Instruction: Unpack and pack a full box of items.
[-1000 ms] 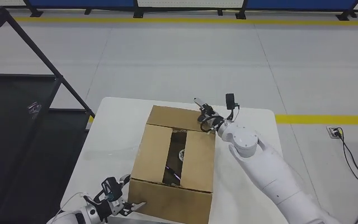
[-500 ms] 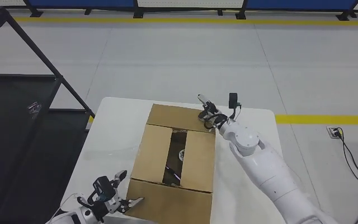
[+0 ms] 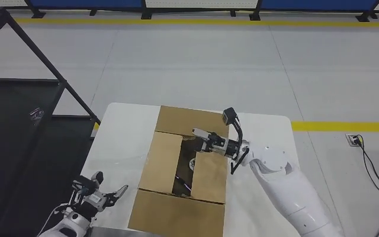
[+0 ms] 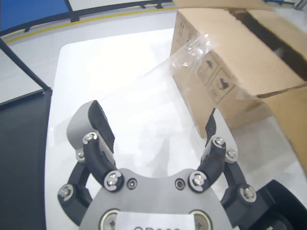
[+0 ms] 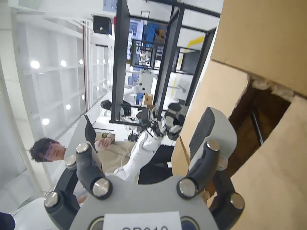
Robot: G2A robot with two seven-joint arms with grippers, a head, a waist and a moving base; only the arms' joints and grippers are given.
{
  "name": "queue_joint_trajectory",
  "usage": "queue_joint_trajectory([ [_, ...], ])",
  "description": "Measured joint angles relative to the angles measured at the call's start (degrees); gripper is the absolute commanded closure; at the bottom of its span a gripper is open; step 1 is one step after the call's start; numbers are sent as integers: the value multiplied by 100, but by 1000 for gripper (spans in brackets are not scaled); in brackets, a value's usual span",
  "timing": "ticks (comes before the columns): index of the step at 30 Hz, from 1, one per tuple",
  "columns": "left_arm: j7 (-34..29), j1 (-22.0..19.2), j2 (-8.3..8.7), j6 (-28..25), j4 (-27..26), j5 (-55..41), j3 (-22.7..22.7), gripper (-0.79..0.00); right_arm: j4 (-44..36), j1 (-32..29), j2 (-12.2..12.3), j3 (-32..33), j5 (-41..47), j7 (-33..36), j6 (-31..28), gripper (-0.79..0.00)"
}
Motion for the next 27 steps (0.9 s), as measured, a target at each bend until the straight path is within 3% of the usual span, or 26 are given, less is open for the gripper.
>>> queue_joint_trajectory([
  [7, -621, -508, -119, 685, 230, -413, 622, -785, -129, -103, -8, -102, -174, -164, 82, -785],
  [15, -666, -636, -158, 640, 107, -79, 1009, -785, -98, 95, -84, -512, -714, -12, 800, -785],
  [27, -718, -703, -197, 657, -15, 27, 1237, -785, 352, 551, -278, -1027, -1252, -190, 1615, -785],
])
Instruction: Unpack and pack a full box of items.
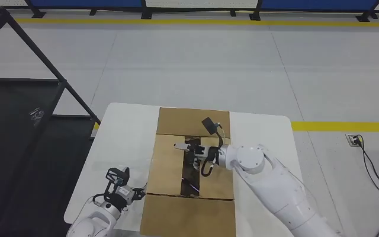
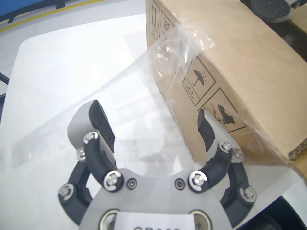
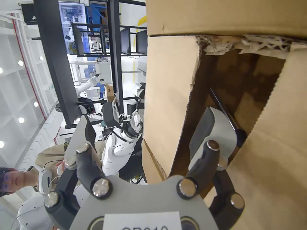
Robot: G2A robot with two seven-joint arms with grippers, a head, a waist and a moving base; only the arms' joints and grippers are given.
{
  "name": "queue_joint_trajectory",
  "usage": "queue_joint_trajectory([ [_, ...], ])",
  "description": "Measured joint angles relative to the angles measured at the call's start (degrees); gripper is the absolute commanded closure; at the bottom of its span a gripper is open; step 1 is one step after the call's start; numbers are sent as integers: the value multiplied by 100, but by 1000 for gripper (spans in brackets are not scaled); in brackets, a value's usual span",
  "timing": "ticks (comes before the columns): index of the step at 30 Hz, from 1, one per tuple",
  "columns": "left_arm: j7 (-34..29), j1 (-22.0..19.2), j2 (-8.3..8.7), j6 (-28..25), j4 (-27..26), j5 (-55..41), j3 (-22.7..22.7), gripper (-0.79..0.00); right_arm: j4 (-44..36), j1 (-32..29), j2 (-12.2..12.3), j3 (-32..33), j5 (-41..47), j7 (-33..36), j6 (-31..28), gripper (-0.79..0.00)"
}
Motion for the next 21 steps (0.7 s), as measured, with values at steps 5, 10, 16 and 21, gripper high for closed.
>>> queue_joint_trajectory([
  [5, 93, 18, -7, 9, -13, -61, -43, -785, 287, 217, -116, -226, -15, 138, 63, -785],
  [10, 364, 311, 22, -28, -244, -99, -330, -785, 698, 450, -280, -432, 271, 344, -88, -785],
  [16, 729, 911, 84, -251, -781, 56, -831, -785, 1309, 743, -516, -509, 968, 508, -636, -785],
  [21, 860, 1500, 138, -551, -1404, 374, -1241, -785, 1543, 910, -667, -466, 1553, 714, -1133, -785],
])
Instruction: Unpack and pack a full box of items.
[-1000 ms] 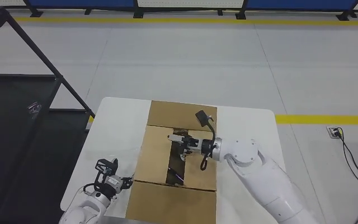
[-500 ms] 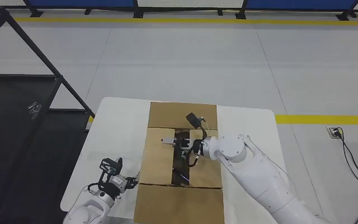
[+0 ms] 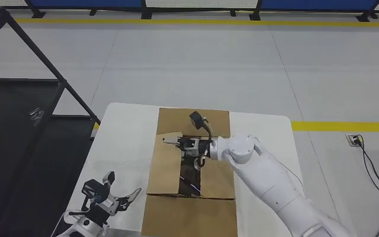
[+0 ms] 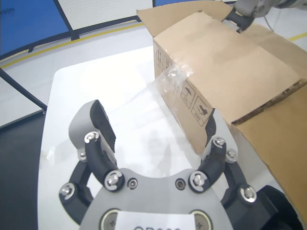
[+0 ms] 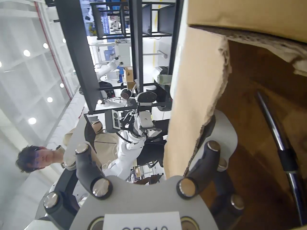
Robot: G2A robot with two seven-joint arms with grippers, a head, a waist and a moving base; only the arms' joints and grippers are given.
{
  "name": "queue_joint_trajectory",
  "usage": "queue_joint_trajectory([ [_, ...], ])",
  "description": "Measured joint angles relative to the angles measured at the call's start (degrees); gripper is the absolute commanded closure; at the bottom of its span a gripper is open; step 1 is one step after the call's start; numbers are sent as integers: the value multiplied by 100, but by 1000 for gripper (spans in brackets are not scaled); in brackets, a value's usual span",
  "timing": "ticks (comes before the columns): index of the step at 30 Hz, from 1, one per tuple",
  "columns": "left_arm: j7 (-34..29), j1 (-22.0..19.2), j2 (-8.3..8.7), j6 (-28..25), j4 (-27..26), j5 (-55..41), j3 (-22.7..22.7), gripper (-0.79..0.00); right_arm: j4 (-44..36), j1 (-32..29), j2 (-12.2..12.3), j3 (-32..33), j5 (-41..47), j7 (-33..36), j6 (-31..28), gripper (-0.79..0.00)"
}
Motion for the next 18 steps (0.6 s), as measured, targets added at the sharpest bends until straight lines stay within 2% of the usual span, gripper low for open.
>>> queue_joint_trajectory([
  [4, 101, 435, 26, -344, -440, 116, -188, -785, -24, 130, -135, -61, 289, 23, -231, -785],
  [8, 84, 659, 27, -388, -701, 253, -189, -785, -45, 268, -314, -274, 370, -74, -348, -785],
  [14, -123, 313, -41, 146, -525, -261, 96, -785, 249, 484, -640, -629, 544, -159, -556, -785],
  [18, -197, 73, -84, 507, -418, -885, 78, -785, 500, 543, -839, -825, 488, -139, -1170, -785],
])
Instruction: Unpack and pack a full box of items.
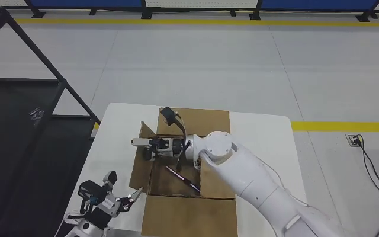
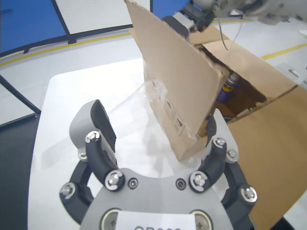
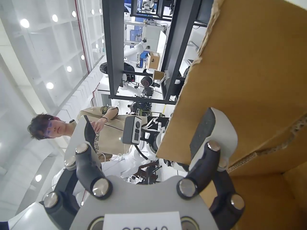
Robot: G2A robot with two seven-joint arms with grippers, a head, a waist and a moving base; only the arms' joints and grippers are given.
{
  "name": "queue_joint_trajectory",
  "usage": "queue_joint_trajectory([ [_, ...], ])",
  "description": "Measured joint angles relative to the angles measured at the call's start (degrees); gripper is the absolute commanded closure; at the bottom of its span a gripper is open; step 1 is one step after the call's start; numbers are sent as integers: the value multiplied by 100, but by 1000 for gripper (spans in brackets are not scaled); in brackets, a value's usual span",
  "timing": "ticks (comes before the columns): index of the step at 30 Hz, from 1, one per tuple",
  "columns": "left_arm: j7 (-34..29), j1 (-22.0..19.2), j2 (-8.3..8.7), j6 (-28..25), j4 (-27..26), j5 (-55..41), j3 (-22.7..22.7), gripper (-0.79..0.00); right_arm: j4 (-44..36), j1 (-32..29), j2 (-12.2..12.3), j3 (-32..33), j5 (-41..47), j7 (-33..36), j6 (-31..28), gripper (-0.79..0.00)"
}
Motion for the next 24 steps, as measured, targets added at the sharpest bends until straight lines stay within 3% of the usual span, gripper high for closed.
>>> queue_joint_trajectory([
  [5, -54, -7, 0, 60, 113, -153, -228, -785, 307, 75, -99, -18, -149, 92, -473, -785],
  [9, -72, -34, -2, 63, 354, -273, -376, -785, 516, 71, -19, 266, -215, 87, -790, -785],
  [16, -103, -382, -6, -72, 1001, -448, -407, -785, 280, -304, 371, 1063, -399, 134, -1039, -785],
  [24, -14, -917, -30, -3, 1583, -222, -151, -785, -896, -1162, 812, 2001, -708, 58, -811, -785],
])
